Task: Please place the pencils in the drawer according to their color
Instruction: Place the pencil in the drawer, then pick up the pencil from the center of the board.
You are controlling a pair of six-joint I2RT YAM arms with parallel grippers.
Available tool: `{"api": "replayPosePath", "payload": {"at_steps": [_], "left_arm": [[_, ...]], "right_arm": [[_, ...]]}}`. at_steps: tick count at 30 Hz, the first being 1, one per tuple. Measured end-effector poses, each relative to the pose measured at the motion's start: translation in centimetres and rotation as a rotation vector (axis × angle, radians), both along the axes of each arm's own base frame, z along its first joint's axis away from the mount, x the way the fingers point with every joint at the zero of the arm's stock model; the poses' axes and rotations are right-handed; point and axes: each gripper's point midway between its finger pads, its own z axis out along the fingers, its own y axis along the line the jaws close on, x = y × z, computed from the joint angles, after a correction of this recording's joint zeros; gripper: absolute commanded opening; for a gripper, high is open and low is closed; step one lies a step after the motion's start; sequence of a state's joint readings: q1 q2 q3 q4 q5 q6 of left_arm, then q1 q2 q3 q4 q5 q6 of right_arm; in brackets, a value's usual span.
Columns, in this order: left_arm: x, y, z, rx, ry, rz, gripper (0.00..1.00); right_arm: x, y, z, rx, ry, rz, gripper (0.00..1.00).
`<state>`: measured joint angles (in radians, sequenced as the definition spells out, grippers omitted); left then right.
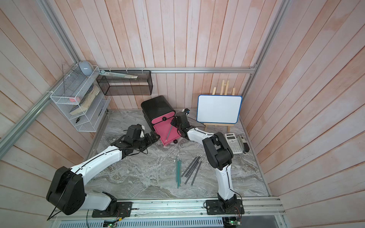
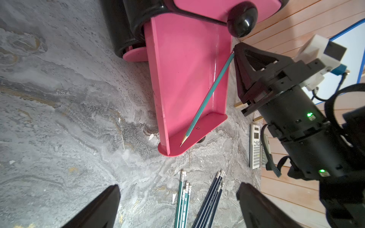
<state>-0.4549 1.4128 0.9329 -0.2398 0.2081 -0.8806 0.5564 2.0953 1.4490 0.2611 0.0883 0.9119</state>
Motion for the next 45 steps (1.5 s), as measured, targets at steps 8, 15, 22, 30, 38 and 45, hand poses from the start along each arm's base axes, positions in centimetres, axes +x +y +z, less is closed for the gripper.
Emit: {"api": "replayPosePath", "payload": {"at_steps": [8,15,22,30,38,45], "left_arm": [[0.0,0.0,0.0,-0.002,0.001,0.002,1.00],[0.0,0.0,0.0,-0.002,0.001,0.002,0.99],[0.0,0.0,0.1,0.001,-0.005,0.002,0.99],[-1.0,0.6,0.5,0.014,-0.036,-0.020,1.00],[-2.9,0.7,-0.4,0.033,-0.029,-0.053,0.99],[-4.2,-0.4,-0.8,0.039,-0.023,-0.095,0.99]], "right_arm": [[-0.3,0.7,-0.5,-0.023,-0.003,0.031,0.33],[-1.3,0.9,0.1,-0.027,-0.007,0.055,0.34],[-4.8,-0.8,4.5,-0.004,-0.052,0.088,0.36],[-11.4,-3.0,5.0,-0.050,-0.015,0.181,0.37],[-18.5,-5.1,-2.4,-0.184,0.199,0.285,0.37],[-21.9,-5.5,-6.2,-0.265,0.335,0.353,0.36]]}}
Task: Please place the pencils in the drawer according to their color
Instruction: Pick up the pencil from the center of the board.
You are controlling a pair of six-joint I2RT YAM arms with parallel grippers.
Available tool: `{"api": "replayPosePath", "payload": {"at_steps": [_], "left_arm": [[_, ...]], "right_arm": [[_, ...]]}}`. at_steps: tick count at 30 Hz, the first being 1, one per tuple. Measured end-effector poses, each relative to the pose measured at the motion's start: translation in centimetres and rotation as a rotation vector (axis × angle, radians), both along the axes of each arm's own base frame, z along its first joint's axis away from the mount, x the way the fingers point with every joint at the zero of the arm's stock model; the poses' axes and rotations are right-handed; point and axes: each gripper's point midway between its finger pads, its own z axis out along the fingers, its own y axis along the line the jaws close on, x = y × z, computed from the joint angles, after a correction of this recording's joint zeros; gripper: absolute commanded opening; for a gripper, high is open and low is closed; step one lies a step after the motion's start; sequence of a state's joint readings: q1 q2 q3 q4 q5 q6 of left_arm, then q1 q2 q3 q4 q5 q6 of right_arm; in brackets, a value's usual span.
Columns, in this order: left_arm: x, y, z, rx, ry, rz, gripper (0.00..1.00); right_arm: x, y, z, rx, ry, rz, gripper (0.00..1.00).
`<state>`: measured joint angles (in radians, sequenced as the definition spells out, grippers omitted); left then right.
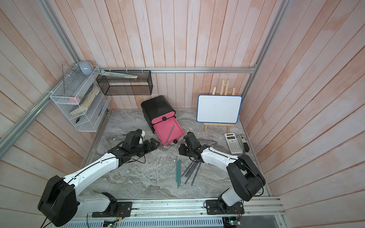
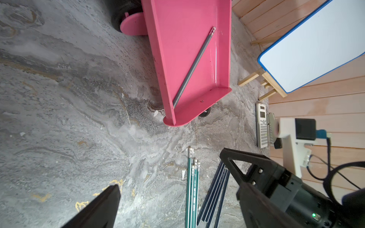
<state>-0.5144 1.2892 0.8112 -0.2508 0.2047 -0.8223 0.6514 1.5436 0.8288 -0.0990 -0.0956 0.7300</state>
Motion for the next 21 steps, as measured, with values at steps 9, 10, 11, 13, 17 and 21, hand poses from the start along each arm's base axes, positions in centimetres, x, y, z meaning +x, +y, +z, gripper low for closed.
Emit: {"api": "replayPosePath", "payload": {"at_steps": [9,10,11,13,17,21], "left_arm": [[-1.0,-1.1,-0.6,0.005,0.012,-0.038,0.99],[-1.0,-1.1,-0.6,0.006,0.013,-0.039,1.00],[-1.0,-1.2,-0.7,0.007,0.014,-0.040,0.99],[-1.0,-1.2,-0.8,0.008,0.016,-0.040,0.99],[-1.0,-1.3,-1.0,0.012,0.023,-0.042,0.99],[-1.0,-1.3,-1.2,0.013,0.026,-0.042,0.99]], "right_arm": [[-2.4,1.2,-2.8,-0.130,0.086,0.100,0.31],[-2.5,1.1,-2.8,-0.135,0.087,0.100,0.30],[-2.5,1.0,-2.8,-0.143,0.088,0.099,0.30],[-2.5,0.8,-2.9,-0.155,0.089,0.097,0.29],[-2.6,0.3,-3.1,-0.177,0.095,0.090,0.28],[-2.6,0.0,-3.3,-0.191,0.097,0.085,0.27]]}}
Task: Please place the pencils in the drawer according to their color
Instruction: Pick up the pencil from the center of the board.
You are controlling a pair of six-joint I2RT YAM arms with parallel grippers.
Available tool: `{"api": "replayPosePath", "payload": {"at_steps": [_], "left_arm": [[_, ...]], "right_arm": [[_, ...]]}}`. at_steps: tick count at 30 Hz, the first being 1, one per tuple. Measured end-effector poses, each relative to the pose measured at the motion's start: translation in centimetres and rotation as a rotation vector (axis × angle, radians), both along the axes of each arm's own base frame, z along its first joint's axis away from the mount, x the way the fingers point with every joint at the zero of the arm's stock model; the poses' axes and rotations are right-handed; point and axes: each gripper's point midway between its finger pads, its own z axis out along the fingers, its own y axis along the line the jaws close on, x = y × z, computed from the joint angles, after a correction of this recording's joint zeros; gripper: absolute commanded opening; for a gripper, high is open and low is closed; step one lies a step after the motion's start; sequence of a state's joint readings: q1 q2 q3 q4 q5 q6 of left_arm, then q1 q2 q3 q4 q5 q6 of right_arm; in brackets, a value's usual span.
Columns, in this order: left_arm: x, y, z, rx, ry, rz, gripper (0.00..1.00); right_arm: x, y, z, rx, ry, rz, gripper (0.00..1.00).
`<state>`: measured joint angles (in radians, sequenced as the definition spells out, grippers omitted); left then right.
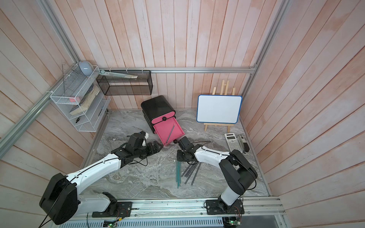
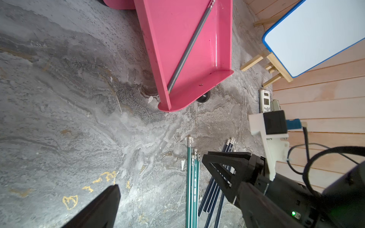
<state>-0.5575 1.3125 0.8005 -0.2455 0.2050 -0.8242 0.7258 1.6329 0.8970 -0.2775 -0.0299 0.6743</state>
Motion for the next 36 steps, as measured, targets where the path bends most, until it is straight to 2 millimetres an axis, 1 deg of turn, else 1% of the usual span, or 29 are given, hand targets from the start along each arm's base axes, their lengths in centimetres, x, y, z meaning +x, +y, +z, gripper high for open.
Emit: {"api": "replayPosePath", "payload": {"at_steps": [17,24,36], "left_arm": [[0.1,-0.1,-0.1,-0.004,-0.006,0.000,0.99],[0.0,0.0,-0.4,-0.005,-0.002,0.003,0.99],[-0.2,0.1,-0.8,-0.005,0.003,0.005,0.99]], "right_arm": [[-0.1,-0.5,-1.8,-0.059,0.029,0.011,0.25],[0.5,-0.1,-1.8,-0.064,0.022,0.017,0.24],[0.9,0.1,-2.0,-0.077,0.021,0.024,0.18]]}}
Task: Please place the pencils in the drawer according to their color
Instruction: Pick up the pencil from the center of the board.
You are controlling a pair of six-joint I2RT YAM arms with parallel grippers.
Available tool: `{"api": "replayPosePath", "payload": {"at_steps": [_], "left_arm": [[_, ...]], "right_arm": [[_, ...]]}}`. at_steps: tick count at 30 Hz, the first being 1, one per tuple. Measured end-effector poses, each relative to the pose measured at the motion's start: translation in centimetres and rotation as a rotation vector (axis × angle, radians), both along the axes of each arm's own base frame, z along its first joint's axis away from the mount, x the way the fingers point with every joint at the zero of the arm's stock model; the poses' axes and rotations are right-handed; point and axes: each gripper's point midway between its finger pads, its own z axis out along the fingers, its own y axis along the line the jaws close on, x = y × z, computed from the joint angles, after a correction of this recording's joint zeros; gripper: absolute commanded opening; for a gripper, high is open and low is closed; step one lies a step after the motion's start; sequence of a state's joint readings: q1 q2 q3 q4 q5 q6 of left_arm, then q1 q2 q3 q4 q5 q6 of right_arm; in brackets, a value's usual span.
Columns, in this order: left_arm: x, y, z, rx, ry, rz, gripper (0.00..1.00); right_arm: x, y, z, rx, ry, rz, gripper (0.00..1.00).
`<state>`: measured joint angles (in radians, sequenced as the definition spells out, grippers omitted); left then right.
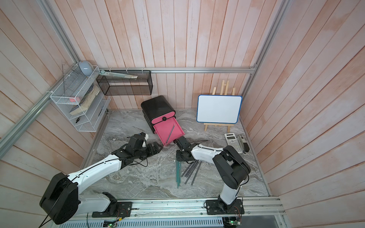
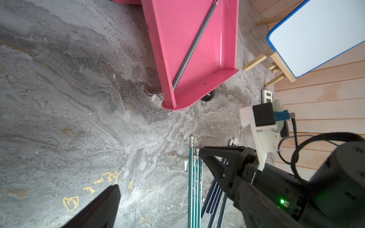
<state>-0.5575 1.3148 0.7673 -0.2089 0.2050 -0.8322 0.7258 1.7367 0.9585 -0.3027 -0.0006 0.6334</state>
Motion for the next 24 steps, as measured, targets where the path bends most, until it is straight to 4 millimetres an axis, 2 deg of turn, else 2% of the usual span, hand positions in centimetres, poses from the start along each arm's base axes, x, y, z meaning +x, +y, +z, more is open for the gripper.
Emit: {"api": "replayPosePath", "payload": {"at_steps": [16,24], "left_arm": [[-0.06,0.04,-0.30,-0.003,0.000,0.002,1.00],[-0.07,0.05,-0.31,-0.002,0.000,0.003,0.99]], "right_arm": [[-0.20,0.21,-0.18,-0.080,-0.012,0.020,0.16],[-0.26,0.60,-0.20,-0.090,-0.020,0.025,0.04]]}}
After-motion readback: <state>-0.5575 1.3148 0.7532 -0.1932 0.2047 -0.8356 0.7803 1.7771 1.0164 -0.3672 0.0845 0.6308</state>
